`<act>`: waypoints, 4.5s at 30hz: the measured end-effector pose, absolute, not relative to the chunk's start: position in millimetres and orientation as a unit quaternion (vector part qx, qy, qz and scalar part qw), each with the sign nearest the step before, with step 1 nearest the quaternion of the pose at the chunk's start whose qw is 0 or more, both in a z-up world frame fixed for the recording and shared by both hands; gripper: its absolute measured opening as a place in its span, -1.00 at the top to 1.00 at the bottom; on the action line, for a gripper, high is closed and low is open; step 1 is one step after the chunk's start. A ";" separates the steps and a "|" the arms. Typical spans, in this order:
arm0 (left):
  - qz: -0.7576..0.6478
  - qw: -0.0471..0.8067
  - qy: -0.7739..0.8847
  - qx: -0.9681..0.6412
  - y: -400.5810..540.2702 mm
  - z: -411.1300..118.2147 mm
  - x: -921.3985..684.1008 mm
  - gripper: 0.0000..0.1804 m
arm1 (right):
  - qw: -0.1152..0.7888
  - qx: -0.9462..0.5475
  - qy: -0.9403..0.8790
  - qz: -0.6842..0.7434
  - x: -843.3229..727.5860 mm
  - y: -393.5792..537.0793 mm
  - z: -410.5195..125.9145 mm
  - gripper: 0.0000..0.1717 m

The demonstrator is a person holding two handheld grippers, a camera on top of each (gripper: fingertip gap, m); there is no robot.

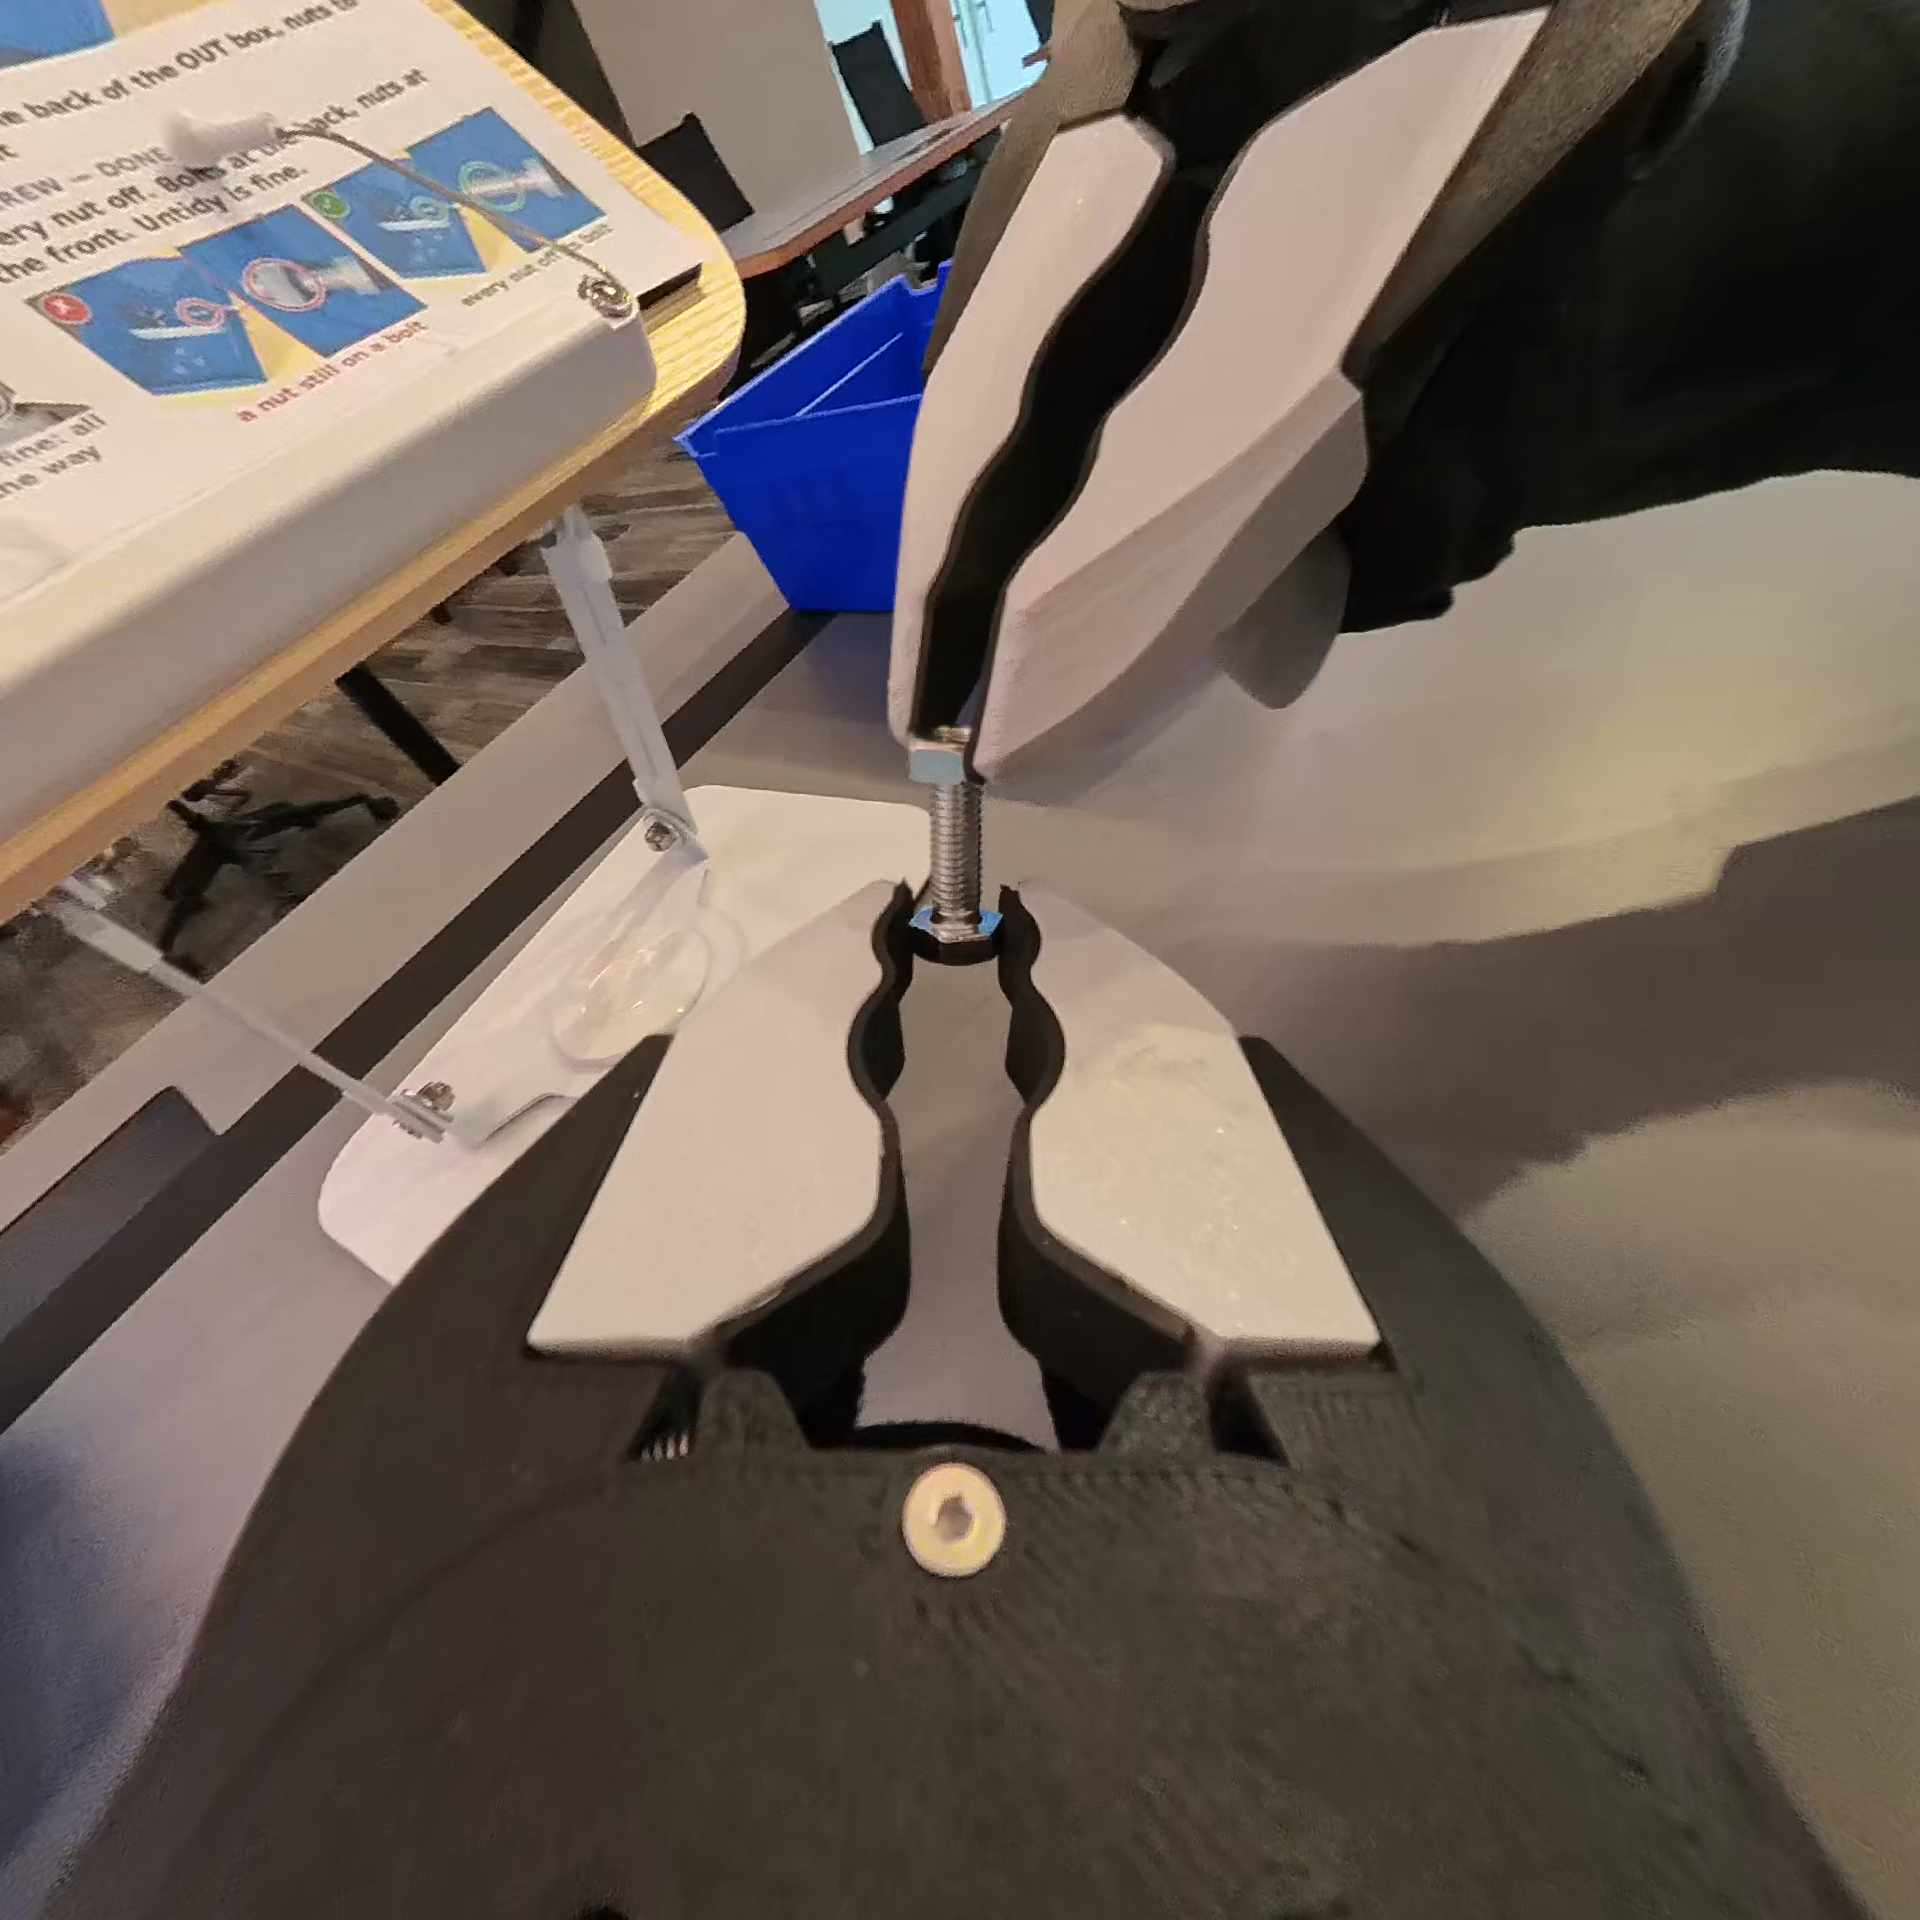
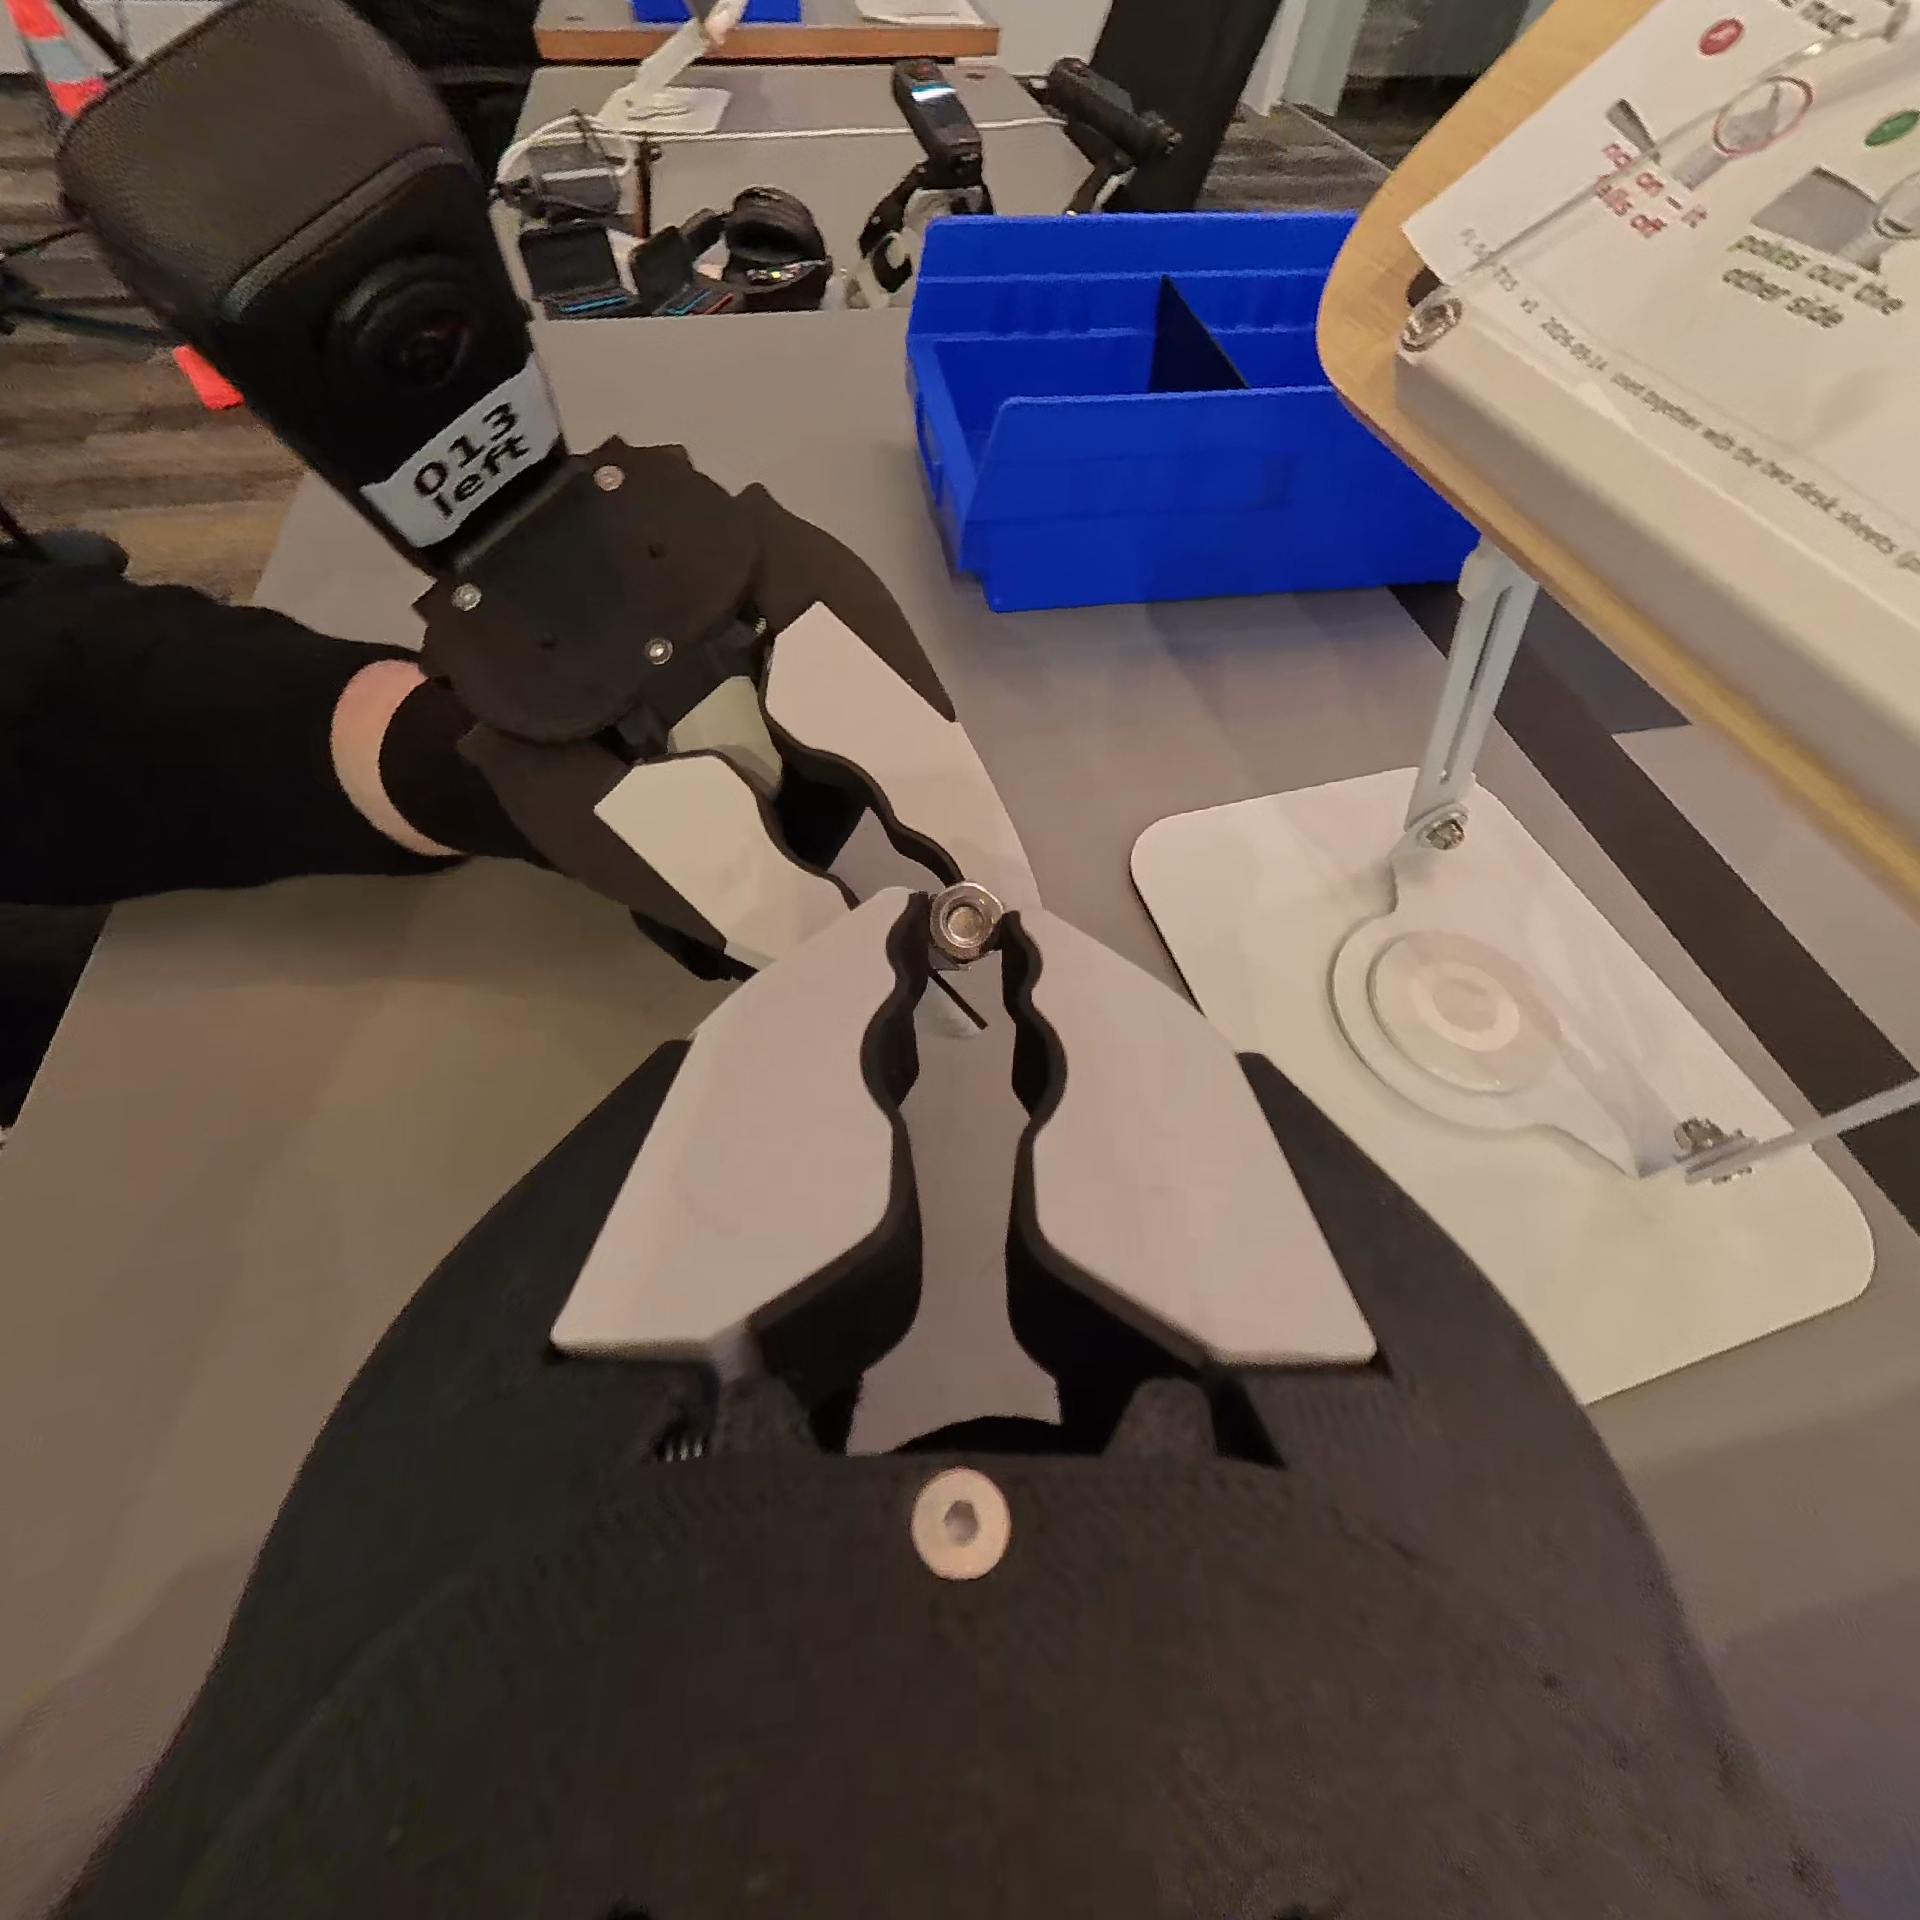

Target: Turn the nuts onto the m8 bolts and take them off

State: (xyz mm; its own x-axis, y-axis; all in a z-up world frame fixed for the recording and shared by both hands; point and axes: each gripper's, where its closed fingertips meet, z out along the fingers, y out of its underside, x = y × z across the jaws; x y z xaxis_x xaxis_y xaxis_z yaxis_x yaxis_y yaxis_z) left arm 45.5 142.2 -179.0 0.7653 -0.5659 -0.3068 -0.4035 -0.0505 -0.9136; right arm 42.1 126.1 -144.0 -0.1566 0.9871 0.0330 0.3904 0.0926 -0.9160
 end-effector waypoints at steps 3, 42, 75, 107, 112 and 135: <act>-0.035 0.603 0.330 -0.725 145.9 -179.8 40.2 0.83 | 0.369 -0.566 -0.612 0.410 39.0 130.0 -145.3 0.84; -0.030 0.602 0.310 -0.735 153.0 -182.2 36.5 0.83 | 0.399 -0.628 -0.548 0.383 33.7 137.4 -147.0 0.83; -0.274 0.627 0.300 -0.665 126.6 -149.1 61.5 0.83 | 0.382 -0.499 -0.608 0.486 39.2 110.8 -116.8 0.49; -0.321 0.628 0.281 -0.650 124.4 -143.5 60.5 0.83 | 0.373 -0.476 -0.597 0.527 39.8 99.1 -113.0 0.51; -0.324 0.630 0.276 -0.650 125.2 -142.6 57.8 0.83 | 0.375 -0.476 -0.597 0.526 44.2 99.4 -113.1 0.55; -0.330 0.632 0.271 -0.647 125.4 -140.6 55.7 0.83 | 0.381 -0.449 -0.599 0.544 49.9 88.9 -105.4 0.58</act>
State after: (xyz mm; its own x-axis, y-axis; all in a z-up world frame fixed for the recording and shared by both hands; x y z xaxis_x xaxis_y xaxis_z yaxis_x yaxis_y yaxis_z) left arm 55.7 125.4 -140.6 0.6353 -0.7675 0.0856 0.0668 -0.0558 -0.9962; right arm 49.9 88.9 -105.4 -0.3076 0.9510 -0.0323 0.1237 0.0063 -0.9923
